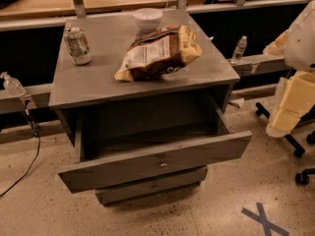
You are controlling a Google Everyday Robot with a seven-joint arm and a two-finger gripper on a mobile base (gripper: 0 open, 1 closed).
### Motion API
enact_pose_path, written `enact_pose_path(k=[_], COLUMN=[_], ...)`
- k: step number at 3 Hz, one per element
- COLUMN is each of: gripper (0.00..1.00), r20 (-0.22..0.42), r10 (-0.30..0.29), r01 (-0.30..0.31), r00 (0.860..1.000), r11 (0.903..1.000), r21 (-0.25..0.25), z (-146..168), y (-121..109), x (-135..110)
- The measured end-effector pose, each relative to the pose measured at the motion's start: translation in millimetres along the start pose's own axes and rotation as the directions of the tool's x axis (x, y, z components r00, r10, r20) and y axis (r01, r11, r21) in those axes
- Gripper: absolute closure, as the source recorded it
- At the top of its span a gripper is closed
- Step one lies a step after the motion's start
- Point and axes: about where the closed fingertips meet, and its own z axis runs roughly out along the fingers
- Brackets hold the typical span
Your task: Close top drawer
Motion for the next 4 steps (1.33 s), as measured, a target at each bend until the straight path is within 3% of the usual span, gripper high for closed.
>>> enact_pose_path(k=[1,2,3,4], gripper=[0.00,0.00,0.00,0.00], r20=[0.000,0.048,0.178,0.347], r10=[0.000,-0.002,-0.004,0.151], r01=[0.000,0.002,0.002,-0.135], r00=[1.000,0.999,0.984,0.926], r11=[1.0000,1.0000,1.0000,0.9884], r21=[0.000,0.009,0.008,-0.070], z=[0,14,47,127], y=[0,8,46,77], x=[0,1,3,8])
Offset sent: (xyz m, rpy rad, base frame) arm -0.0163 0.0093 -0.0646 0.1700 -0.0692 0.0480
